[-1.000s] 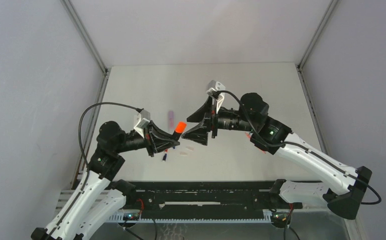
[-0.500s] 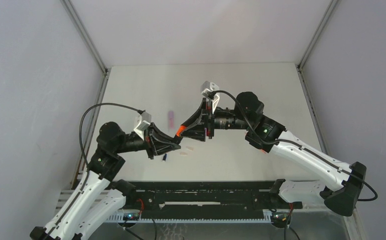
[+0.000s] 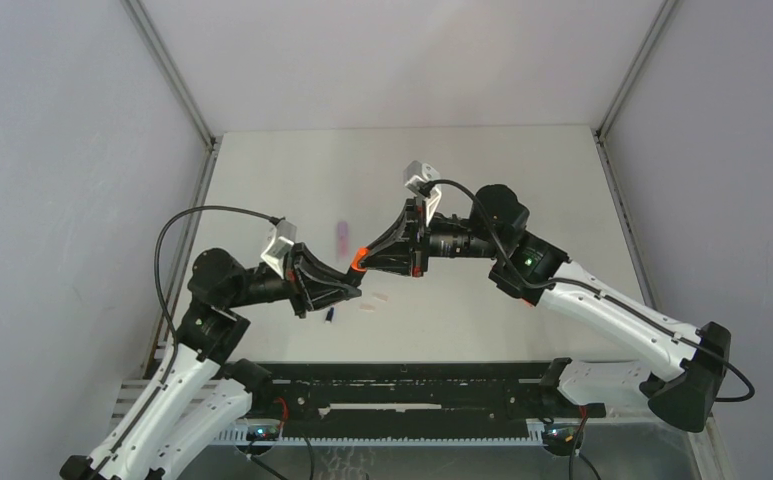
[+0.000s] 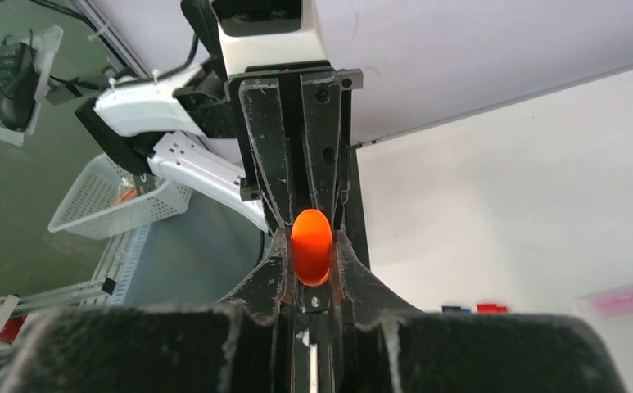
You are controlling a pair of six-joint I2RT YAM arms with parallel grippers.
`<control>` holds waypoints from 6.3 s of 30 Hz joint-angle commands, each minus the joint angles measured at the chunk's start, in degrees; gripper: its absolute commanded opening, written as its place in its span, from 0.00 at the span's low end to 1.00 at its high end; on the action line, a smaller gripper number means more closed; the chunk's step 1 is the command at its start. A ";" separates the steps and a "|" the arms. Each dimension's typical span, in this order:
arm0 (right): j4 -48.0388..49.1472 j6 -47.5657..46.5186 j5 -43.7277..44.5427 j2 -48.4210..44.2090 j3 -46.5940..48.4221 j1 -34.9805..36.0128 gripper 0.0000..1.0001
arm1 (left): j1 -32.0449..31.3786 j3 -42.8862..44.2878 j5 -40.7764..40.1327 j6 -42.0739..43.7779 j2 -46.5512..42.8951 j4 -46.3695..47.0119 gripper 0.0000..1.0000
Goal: Insert the pens into the pen caps
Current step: Press the pen cap onto the pen, then place the pen at the center of the board, then pick up the pen from the center of the board.
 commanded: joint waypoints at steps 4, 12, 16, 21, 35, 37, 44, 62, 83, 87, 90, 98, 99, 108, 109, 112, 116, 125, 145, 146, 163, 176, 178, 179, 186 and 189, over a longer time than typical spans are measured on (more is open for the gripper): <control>-1.02 5.66 -2.15 0.15 -4.12 1.16 0.00 | -0.28 -1.61 -9.02 -9.18 -3.40 23.83 0.00; -1.35 9.74 -5.27 2.43 -9.15 5.06 0.00 | -0.31 0.33 -12.37 -13.28 -1.31 35.23 0.00; -3.21 10.05 -5.85 3.31 -11.88 7.28 0.00 | -0.29 2.03 -13.99 -12.90 -0.80 37.08 0.00; -9.93 7.70 -7.34 4.45 -12.96 8.87 0.00 | -0.25 5.14 -13.43 -12.77 1.27 37.25 0.00; -21.81 1.21 -12.70 7.81 -15.68 12.47 0.00 | 2.51 11.19 -13.63 -14.01 3.48 37.38 0.00; -22.62 0.28 -13.62 8.15 -16.10 12.84 0.00 | 3.17 11.73 -13.37 -15.69 3.80 38.18 0.00; -21.39 1.15 -14.10 7.34 -15.83 12.15 0.00 | 3.80 12.76 -10.70 -18.12 5.52 38.56 0.00; -17.89 0.37 -4.17 -8.48 -9.00 -6.43 0.71 | 3.49 0.38 -16.31 -1.61 -6.03 -1.61 0.00; -21.00 1.37 16.18 -14.67 -16.47 -8.92 0.73 | 5.65 3.45 -62.68 -2.56 23.48 -17.62 0.00; -20.62 1.91 18.37 -15.14 -17.70 -9.09 0.72 | 8.31 4.28 -65.19 -2.36 33.39 -15.53 0.00; -19.61 2.19 17.94 -14.85 -18.83 -9.27 0.72 | 9.06 5.66 -68.09 -1.50 39.90 -15.50 0.00; -17.59 3.17 17.53 -12.99 -20.15 -9.61 0.71 | 8.99 7.86 -65.39 -2.07 48.53 -12.45 0.00; -17.51 3.25 17.40 -12.77 -20.14 -9.63 0.71 | 8.99 8.10 -65.11 -2.03 49.21 -12.21 0.00; -16.38 4.28 17.76 -12.02 -20.91 -9.98 0.71 | 9.01 9.90 -60.75 -1.93 53.38 -10.44 0.11; -16.43 4.36 17.90 -12.11 -20.97 -9.98 0.71 | 9.04 9.98 -60.33 -1.90 53.65 -10.31 0.12; -16.66 4.50 18.61 -12.54 -21.28 -10.11 0.71 | 8.99 10.10 -59.57 -1.94 54.06 -9.87 0.20; -17.55 4.73 20.06 -13.27 -21.51 -10.24 0.71 | 8.99 9.49 -58.78 -2.07 53.96 -8.96 0.30; -19.18 4.86 22.54 -14.54 -21.84 -10.50 0.71 | 9.03 7.68 -58.47 -2.82 51.34 -6.66 0.43; -30.62 2.53 34.20 -11.50 -25.20 -23.32 0.52 | 15.78 12.29 -52.13 -2.21 6.36 -23.69 1.00; -30.67 2.17 35.67 -10.86 -25.19 -23.40 0.51 | 16.04 13.53 -52.07 -0.43 5.73 -25.54 1.00; -30.44 2.71 39.62 0.26 -26.23 -39.41 0.40 | 16.22 11.96 -60.66 9.32 1.13 -28.31 1.00; -30.29 1.97 35.15 6.02 -26.06 -44.73 0.33 | 16.21 11.41 -62.16 9.41 -0.02 -28.84 1.00; -30.22 1.88 34.93 6.35 -25.98 -44.80 0.33 | 16.28 11.43 -62.16 9.36 -0.02 -28.81 1.00; -30.19 1.87 34.87 6.64 -25.85 -44.85 0.33 | 16.28 11.42 -62.10 9.34 0.07 -28.88 1.00; -29.95 1.83 35.04 8.18 -25.09 -44.98 0.34 | 16.40 11.44 -61.94 9.31 -0.12 -28.97 1.00; -29.54 1.84 35.48 8.70 -24.79 -45.05 0.35 | 16.39 11.28 -61.94 9.33 -0.15 -28.99 1.00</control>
